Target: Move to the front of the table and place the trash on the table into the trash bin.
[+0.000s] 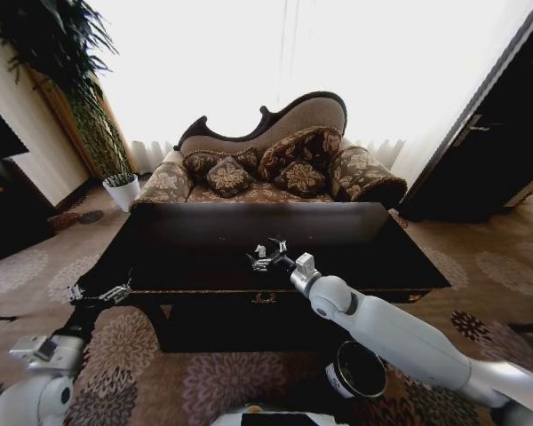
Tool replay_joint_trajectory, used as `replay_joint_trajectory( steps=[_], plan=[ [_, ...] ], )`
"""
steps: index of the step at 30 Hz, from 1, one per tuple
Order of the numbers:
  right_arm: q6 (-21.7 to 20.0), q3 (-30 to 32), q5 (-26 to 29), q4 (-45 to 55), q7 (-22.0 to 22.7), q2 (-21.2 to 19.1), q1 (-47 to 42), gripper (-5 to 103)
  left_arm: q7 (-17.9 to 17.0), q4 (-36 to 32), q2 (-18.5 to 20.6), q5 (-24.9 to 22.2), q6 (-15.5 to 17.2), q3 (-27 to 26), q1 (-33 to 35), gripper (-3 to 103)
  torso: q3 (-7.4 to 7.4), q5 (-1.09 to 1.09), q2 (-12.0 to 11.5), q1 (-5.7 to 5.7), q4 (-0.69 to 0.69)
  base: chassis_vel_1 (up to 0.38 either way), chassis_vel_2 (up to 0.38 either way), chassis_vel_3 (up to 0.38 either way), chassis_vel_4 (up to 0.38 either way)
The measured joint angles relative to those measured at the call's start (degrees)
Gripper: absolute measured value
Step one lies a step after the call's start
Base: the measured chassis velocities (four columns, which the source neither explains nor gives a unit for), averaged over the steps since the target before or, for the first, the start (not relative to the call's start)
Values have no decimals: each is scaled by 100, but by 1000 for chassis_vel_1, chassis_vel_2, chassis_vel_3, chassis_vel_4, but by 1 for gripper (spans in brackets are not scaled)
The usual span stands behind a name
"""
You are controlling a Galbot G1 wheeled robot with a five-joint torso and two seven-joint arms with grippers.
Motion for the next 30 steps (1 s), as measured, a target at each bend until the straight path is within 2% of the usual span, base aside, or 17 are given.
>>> replay_joint_trajectory(
  steps=[4, 8, 11, 14, 15, 17, 20, 24, 25, 26, 27, 28, 30],
  plan=[
    [16, -3, -21, -3, -22, -8, -3, 96, -3, -12, 8, -1, 0, -19, 15, 100, 0, 0, 0, 0, 0, 0, 0, 0, 0],
    [34, 5, -77, -14, -58, -40, -21, 76, -4, -34, 11, -6, -1, -26, 29, 100, 0, 0, 1, 0, 0, 0, 0, 0, 0],
    [66, 35, -182, -15, -109, -55, -65, 70, -4, -40, 12, -7, -2, -26, 32, 100, 0, 0, 1, 0, 0, 0, 0, 0, 0],
    [87, 69, -254, -3, -150, -82, -113, 54, -4, -49, 13, -8, -3, -26, 37, 100, 0, 0, 1, 0, 0, 0, 0, 0, 0],
    [87, 69, -254, -3, -150, -82, -113, 54, -4, -49, 13, -8, -3, -26, 37, 100, 0, 0, 1, 0, 0, 0, 0, 0, 0],
    [90, 90, -279, 7, -167, -112, -135, 43, -4, -55, 14, -10, -5, -28, 38, 100, 0, 0, 1, 0, 0, 0, 0, 0, 0],
    [92, 109, -312, 20, -196, -151, -156, 37, -4, -60, 14, -11, -5, -30, 40, 100, 0, 0, 1, 0, 0, 0, 0, 0, 0],
    [92, 146, -408, 31, -270, -244, -208, 16, -4, -59, 12, -12, -8, -25, 34, 100, 0, 0, 1, 0, 0, 0, 0, 0, 0],
    [92, 151, -426, 31, -283, -258, -221, 16, -4, -57, 10, -12, -8, -17, 32, 100, 0, 0, 1, 0, 0, 0, 0, 0, 0],
    [91, 157, -445, 31, -297, -270, -237, 11, -4, -53, 5, -11, -8, -7, 27, 100, 0, 0, 1, 0, 0, 0, 0, 0, 0],
    [91, 157, -445, 31, -297, -270, -237, 11, -4, -53, 5, -11, -8, -7, 27, 100, 0, 0, 1, 0, 0, 0, 0, 0, 0],
    [91, 170, -468, 31, -314, -280, -265, 5, -4, -49, -2, -9, -9, 5, 21, 100, 0, 0, 1, 0, 0, 0, 0, 0, 0],
    [96, 203, -493, 39, -330, -287, -313, 2, -4, -43, -13, -4, -9, 24, 15, 100, 0, 0, 1, 0, 0, 0, 0, 0, 0]
  ],
)
